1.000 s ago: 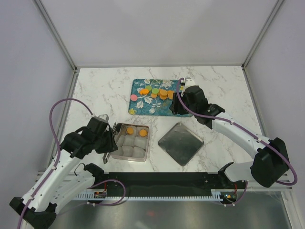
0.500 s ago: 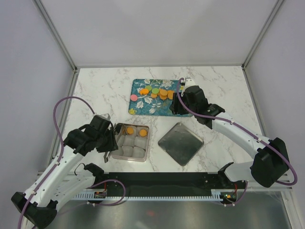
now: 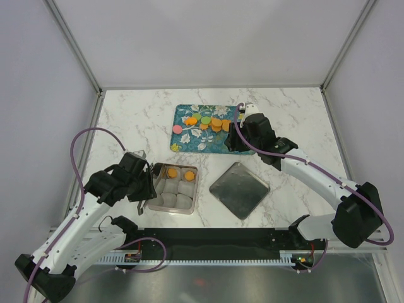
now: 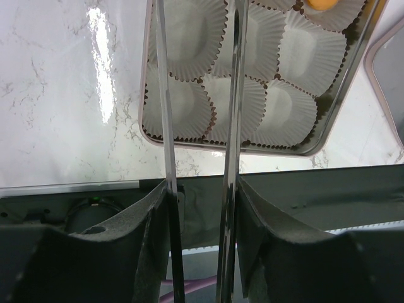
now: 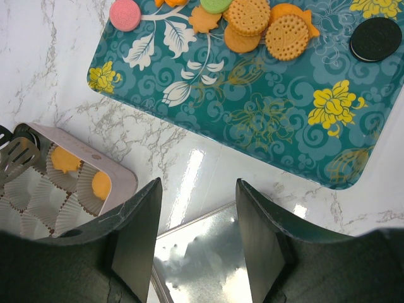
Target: Pack the cookies
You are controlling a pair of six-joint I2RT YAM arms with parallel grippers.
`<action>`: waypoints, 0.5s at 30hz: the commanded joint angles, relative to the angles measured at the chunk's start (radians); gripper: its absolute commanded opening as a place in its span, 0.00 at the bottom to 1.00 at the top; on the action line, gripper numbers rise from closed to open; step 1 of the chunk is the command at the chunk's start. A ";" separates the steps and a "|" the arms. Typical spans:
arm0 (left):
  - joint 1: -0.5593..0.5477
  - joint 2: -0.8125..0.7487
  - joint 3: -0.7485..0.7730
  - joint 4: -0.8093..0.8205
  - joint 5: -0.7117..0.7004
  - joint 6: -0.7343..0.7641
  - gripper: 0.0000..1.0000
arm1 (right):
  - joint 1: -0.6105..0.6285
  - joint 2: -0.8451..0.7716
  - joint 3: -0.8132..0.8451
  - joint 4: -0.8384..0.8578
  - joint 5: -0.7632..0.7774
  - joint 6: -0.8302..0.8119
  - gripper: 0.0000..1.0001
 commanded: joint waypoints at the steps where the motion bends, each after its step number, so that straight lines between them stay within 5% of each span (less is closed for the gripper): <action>1: -0.003 -0.005 0.039 0.036 -0.021 0.009 0.48 | 0.003 -0.006 -0.009 0.032 -0.007 0.000 0.58; 15: -0.003 -0.007 0.037 0.039 -0.017 0.012 0.50 | 0.001 -0.006 -0.011 0.032 -0.007 0.000 0.58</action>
